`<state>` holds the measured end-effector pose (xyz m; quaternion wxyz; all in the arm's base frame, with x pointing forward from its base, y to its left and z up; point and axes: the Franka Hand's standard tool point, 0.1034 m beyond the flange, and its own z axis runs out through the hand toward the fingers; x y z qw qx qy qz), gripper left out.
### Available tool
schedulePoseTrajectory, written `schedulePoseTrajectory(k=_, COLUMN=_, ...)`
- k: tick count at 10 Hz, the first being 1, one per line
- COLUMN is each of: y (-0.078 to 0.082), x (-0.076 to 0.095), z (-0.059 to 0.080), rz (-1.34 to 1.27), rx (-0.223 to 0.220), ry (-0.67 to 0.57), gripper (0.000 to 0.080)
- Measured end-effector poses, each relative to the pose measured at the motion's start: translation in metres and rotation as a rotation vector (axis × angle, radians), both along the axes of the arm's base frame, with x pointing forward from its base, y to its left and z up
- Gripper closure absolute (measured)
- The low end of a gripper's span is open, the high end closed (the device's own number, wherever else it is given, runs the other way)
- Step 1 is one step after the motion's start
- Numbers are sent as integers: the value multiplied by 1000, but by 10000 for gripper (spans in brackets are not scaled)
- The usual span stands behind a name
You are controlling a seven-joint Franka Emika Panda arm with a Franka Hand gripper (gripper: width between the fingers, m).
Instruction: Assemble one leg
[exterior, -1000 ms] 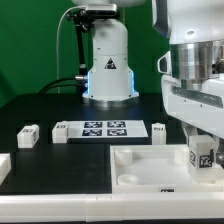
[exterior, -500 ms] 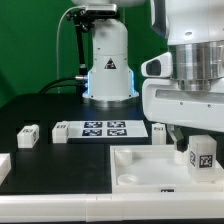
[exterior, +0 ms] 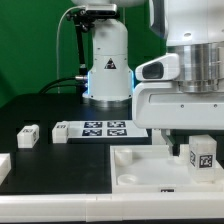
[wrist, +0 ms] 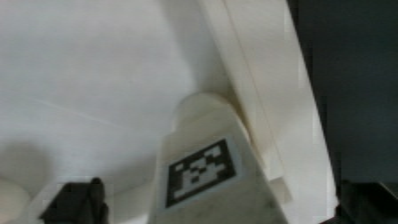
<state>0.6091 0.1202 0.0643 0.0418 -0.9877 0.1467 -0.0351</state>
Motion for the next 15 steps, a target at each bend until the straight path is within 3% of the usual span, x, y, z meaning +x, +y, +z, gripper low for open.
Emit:
schedulePoseTrajectory(k=6, y=-1, x=5, z=5, rz=404, rx=-64, ry=-35, gripper=150)
schedulePoseTrajectory(k=8, y=-2, x=5, z=5, rz=403, rx=-64, ry=-34, gripper=407)
schedulePoseTrajectory(k=9, y=-2, x=5, z=5, rz=403, rx=-64, ry=-34, gripper=407)
schedulePoseTrajectory(k=10, y=-2, x=5, z=5, rz=403, rx=-64, ry=-34, gripper=508)
schedulePoseTrajectory(k=13, y=-2, x=5, z=5, rz=348, rx=-58, ry=-31, gripper=508)
schedulePoseTrajectory(k=15, y=-2, x=5, z=4, rz=177, rx=-42, ry=-24, gripper=508)
